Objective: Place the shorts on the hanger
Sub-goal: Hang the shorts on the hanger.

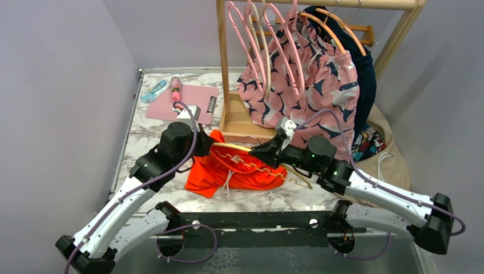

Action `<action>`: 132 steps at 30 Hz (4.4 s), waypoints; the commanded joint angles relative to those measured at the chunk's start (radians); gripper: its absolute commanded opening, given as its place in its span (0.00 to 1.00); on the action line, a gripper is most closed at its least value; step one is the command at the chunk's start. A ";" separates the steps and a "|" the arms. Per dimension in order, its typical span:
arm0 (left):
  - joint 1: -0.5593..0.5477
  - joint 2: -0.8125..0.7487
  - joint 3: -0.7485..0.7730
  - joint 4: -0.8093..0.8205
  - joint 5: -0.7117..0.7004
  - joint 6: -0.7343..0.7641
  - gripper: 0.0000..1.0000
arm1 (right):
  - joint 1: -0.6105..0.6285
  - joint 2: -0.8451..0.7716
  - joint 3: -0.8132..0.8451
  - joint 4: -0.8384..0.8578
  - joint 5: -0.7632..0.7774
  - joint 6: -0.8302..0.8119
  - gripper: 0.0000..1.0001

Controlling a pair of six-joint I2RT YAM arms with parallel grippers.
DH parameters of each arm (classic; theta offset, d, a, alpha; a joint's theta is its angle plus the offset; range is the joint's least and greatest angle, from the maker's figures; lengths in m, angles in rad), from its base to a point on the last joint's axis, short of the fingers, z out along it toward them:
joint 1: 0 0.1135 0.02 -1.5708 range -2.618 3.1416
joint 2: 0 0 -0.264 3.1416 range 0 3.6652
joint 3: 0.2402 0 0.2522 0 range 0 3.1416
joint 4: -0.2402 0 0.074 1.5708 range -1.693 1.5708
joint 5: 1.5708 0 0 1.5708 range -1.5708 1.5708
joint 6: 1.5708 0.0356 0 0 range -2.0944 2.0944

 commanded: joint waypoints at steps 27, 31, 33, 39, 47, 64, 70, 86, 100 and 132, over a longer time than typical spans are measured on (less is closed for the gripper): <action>-0.002 -0.018 0.033 0.038 0.105 -0.066 0.00 | 0.089 0.340 0.063 0.374 0.222 0.078 0.01; -0.002 -0.014 0.034 0.038 0.115 -0.062 0.00 | 0.090 0.400 0.072 0.465 0.239 0.114 0.01; -0.004 -0.014 0.038 0.037 0.120 -0.057 0.00 | 0.092 0.411 0.057 0.531 0.257 0.136 0.01; -0.002 -0.009 0.043 0.035 0.125 -0.061 0.00 | 0.096 0.442 0.047 0.640 0.281 0.166 0.01; -0.002 -0.014 0.045 0.045 0.142 -0.093 0.00 | 0.108 0.515 0.078 0.660 0.321 0.174 0.01; -0.002 -0.050 0.088 -0.051 -0.123 -0.167 0.00 | 0.143 0.510 0.045 0.770 0.340 0.182 0.01; -0.002 -0.046 0.094 -0.053 -0.186 -0.215 0.00 | 0.145 0.502 0.031 0.732 0.334 0.190 0.01; -0.002 -0.061 0.035 0.035 0.082 -0.252 0.00 | 0.157 0.648 0.147 0.792 0.436 0.200 0.01; -0.002 -0.094 0.031 0.030 0.147 -0.235 0.15 | 0.158 0.668 0.158 0.960 0.423 0.198 0.01; -0.003 -0.129 0.569 -0.066 0.084 0.042 0.99 | 0.156 0.280 0.040 0.908 0.086 0.079 0.01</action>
